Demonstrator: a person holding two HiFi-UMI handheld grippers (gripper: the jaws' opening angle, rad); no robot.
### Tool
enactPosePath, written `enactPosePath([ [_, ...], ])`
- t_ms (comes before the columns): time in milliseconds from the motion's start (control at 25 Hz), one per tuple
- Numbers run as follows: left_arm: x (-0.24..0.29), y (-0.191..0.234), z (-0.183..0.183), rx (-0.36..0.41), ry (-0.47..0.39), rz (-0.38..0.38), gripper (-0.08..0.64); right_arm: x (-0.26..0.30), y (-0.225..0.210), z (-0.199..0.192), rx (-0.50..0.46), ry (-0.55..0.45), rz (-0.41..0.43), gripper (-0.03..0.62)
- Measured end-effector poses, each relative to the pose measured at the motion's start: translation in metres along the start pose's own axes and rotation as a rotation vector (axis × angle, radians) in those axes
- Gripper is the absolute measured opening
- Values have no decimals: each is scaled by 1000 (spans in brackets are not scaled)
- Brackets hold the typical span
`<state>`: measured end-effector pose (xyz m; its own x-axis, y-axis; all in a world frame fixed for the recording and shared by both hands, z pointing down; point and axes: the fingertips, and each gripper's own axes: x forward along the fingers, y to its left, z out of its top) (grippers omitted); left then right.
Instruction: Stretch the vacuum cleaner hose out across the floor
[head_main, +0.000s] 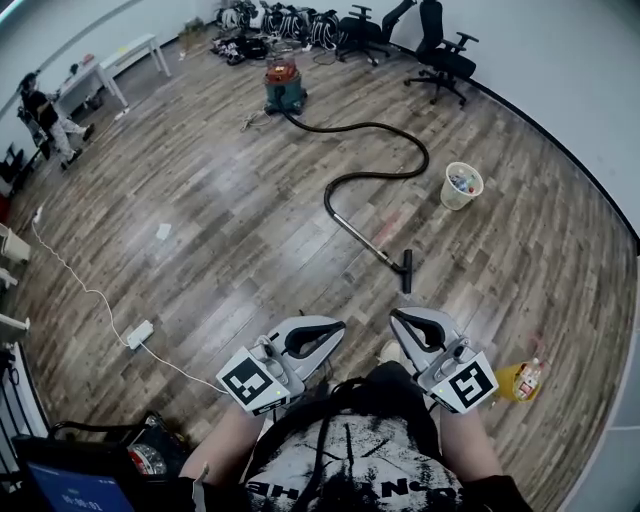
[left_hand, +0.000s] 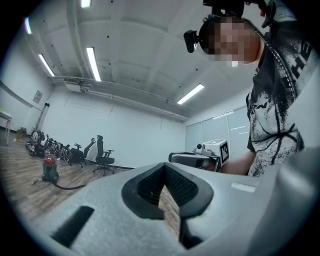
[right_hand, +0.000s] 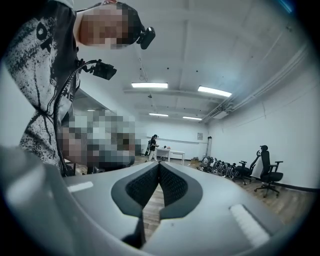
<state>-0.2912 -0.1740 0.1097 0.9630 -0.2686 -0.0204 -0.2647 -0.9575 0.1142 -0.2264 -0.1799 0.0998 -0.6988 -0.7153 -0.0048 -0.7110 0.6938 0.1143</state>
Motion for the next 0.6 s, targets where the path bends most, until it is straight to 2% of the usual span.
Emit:
enactPosePath([
  [320, 49, 38, -4, -9, 22, 6, 0, 12, -62, -6, -3, -29, -2, 5],
  [400, 64, 54, -5, -13, 27, 19, 0, 22, -80, -3, -37, -55, 3, 6],
  [520, 93, 81, -6, -14, 37, 42, 0, 40, -103, -8, -101, -47, 41, 5],
  [600, 117, 100, -4, -16, 41, 55, 0, 49, -125, -11, -84, -49, 75, 5],
])
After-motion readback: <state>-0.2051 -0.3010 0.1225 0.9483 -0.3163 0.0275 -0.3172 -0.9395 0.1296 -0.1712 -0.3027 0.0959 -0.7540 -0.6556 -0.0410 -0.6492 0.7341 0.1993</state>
